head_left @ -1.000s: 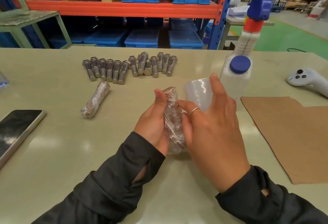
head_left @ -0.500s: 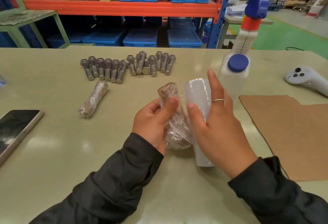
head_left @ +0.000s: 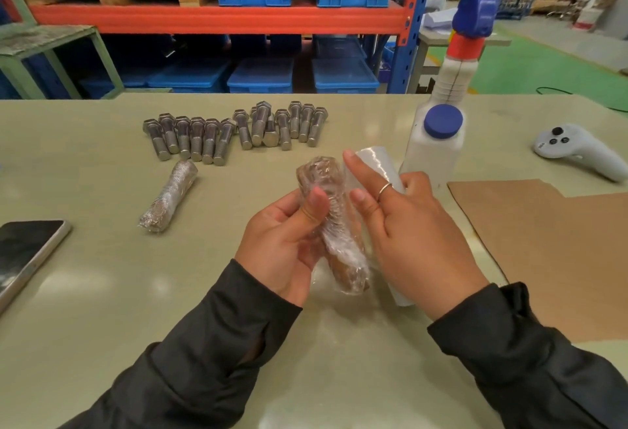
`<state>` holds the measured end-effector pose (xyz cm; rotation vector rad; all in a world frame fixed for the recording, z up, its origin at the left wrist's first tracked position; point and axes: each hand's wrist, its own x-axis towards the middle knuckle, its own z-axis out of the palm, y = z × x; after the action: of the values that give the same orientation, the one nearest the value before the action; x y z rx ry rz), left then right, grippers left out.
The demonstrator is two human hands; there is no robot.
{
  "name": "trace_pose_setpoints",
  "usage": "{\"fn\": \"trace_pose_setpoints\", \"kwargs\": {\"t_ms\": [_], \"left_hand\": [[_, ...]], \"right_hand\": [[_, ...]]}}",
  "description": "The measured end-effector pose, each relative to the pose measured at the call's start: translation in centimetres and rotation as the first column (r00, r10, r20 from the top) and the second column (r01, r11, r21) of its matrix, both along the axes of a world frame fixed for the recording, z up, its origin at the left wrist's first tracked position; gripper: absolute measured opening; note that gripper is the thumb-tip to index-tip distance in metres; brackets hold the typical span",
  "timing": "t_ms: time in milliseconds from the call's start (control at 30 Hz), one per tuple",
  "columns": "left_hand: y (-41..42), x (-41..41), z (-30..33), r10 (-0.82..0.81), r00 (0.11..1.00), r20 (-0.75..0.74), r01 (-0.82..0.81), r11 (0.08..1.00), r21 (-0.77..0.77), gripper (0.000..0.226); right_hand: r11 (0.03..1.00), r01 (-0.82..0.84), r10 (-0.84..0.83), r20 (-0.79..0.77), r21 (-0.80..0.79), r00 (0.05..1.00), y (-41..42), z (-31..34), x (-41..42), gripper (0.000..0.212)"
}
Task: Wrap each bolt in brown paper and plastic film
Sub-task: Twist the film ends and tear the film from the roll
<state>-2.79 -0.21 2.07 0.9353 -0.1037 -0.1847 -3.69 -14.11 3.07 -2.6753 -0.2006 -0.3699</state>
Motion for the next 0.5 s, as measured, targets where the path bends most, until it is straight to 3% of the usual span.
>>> {"fn": "trace_pose_setpoints", "kwargs": {"t_ms": [200, 400, 500], "left_hand": [[-0.5, -0.2, -0.3, -0.040, 0.998, -0.037, 0.037, 0.996, -0.086, 0.033], [-1.5, -0.2, -0.3, -0.057, 0.991, -0.123, 0.045, 0.994, -0.102, 0.054], [-1.7, -0.5, -0.4, -0.127, 0.990, -0.065, 0.122, 0.989, -0.088, 0.054]], "right_hand": [[0.977, 0.117, -0.097, 0.117, -0.177, 0.988, 1.0, -0.6, 0.0, 0.051], [0.971, 0.136, -0.108, 0.147, -0.195, 0.983, 1.6, -0.9, -0.3, 0.054], [0.976, 0.124, -0.097, 0.152, -0.178, 0.984, 1.6, -1.0, -0.6, 0.054]]}}
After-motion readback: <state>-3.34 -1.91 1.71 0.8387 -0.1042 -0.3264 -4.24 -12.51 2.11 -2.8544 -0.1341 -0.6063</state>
